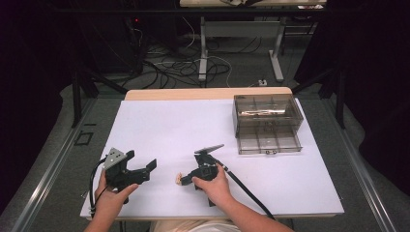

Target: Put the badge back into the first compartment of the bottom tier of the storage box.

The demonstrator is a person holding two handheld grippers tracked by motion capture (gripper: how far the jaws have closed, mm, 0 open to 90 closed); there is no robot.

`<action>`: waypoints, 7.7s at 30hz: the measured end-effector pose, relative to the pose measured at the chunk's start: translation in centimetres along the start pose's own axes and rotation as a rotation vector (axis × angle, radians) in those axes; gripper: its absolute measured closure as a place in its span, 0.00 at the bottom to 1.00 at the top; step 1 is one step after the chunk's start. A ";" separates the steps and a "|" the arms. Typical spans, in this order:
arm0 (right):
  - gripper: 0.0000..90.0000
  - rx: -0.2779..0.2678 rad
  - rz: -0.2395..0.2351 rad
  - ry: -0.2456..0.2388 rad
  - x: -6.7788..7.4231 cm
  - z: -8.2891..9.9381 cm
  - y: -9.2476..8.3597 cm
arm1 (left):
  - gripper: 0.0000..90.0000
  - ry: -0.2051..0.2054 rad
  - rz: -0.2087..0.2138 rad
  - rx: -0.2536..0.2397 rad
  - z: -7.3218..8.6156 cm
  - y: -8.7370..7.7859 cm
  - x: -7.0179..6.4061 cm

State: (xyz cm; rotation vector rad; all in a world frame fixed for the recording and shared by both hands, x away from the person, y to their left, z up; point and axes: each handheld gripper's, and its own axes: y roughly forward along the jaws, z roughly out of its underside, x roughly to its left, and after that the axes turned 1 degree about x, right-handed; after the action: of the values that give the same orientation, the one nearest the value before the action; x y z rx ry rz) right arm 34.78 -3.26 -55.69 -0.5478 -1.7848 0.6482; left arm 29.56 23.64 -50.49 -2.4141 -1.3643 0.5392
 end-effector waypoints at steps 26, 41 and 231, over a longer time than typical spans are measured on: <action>0.98 -0.044 -0.064 -0.002 -0.1 -0.6 -0.8 | 0.06 0.002 -0.001 -0.003 0.0 0.0 0.0; 0.98 -0.138 -0.079 0.015 -0.5 -1.1 -2.9 | 0.06 0.003 -0.001 -0.001 0.0 0.0 0.0; 0.46 -0.524 0.322 -0.088 -10.8 -1.4 -16.9 | 0.07 0.000 -0.008 0.034 0.1 0.7 0.0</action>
State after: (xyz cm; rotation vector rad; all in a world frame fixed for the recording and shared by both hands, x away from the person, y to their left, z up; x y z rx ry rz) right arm 38.36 -22.60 -51.65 -1.1949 -1.9732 0.4156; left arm 30.04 23.30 -50.93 -2.3806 -1.3534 0.5557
